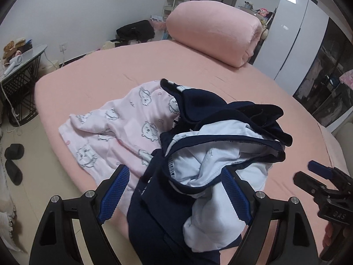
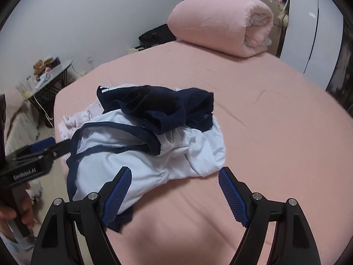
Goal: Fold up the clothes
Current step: 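Lower both tools onto the navy-trimmed white shirt hem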
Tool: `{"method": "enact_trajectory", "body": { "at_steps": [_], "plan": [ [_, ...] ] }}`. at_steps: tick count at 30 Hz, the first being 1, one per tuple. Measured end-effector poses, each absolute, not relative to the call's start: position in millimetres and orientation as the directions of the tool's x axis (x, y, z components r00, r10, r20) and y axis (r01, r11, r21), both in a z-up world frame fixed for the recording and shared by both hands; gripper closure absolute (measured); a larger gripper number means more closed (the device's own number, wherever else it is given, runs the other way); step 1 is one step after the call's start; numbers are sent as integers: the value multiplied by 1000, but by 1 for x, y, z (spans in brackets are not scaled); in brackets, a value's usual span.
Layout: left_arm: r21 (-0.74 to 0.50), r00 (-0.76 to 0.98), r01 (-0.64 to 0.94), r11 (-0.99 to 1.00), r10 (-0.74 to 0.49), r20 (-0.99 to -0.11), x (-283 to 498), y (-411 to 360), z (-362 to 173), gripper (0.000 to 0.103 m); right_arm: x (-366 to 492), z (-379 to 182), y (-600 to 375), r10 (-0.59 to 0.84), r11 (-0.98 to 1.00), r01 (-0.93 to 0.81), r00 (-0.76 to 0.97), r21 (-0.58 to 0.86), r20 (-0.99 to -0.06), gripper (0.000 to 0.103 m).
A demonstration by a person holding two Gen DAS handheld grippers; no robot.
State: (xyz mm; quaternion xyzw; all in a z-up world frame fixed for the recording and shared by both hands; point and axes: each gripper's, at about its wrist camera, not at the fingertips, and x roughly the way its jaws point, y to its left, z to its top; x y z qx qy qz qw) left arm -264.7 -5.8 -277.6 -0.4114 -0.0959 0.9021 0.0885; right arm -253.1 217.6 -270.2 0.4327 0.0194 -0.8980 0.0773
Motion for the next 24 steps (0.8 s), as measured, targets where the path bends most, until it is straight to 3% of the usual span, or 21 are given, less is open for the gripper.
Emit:
{"method": "enact_trajectory", "body": {
  "at_steps": [10, 24],
  "plan": [
    [-257, -624, -18, -966, 211, -752, -286, -19, -298, 18, -268, -289, 212, -118, -990, 134, -678, 35, -726, 22],
    [-203, -624, -53, -978, 191, -758, -301, -5, -313, 19, -293, -302, 208, -94, -995, 75, -715, 58, -693, 22]
  ]
}}
